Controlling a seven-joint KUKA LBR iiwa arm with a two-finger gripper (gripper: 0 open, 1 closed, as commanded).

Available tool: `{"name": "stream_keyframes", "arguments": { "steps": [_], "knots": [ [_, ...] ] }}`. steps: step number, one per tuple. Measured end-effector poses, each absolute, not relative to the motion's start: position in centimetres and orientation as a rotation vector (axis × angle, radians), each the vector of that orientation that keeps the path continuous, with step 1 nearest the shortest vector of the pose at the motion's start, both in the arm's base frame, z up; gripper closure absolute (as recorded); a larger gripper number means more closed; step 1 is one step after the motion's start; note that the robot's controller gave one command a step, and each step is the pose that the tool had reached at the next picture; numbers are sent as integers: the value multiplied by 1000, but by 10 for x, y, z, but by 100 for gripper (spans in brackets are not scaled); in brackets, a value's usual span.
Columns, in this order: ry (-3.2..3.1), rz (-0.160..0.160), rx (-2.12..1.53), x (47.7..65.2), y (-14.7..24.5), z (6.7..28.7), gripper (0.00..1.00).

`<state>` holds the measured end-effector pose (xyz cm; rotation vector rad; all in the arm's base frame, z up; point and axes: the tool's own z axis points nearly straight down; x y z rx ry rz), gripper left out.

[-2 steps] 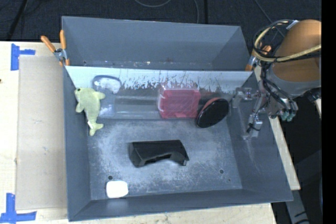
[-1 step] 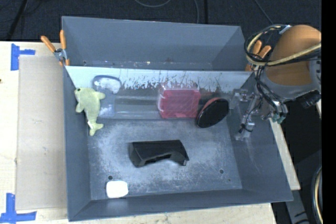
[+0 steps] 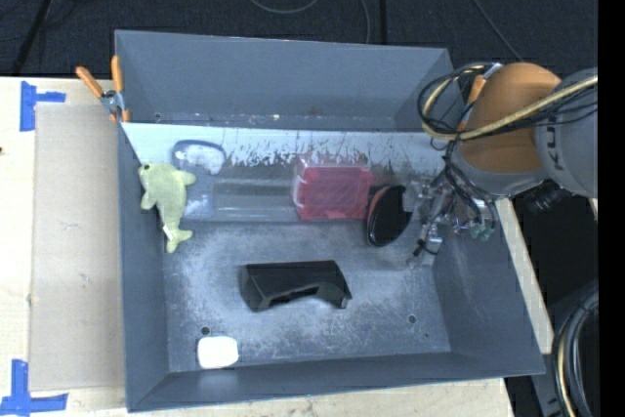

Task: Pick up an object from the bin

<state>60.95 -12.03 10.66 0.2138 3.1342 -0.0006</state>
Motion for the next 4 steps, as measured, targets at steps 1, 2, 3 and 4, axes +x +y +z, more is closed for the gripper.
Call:
{"name": "stream_keyframes", "arguments": {
  "steps": [1, 2, 3, 4],
  "knots": [
    [3136, -1, 117, 611, -115, 101, 0],
    [3117, -1, -317, 609, -121, 93, 0],
    [3109, -8, -407, 591, -95, 83, 0],
    [3113, -14, -491, 619, -27, 75, 100]
  ]
}}
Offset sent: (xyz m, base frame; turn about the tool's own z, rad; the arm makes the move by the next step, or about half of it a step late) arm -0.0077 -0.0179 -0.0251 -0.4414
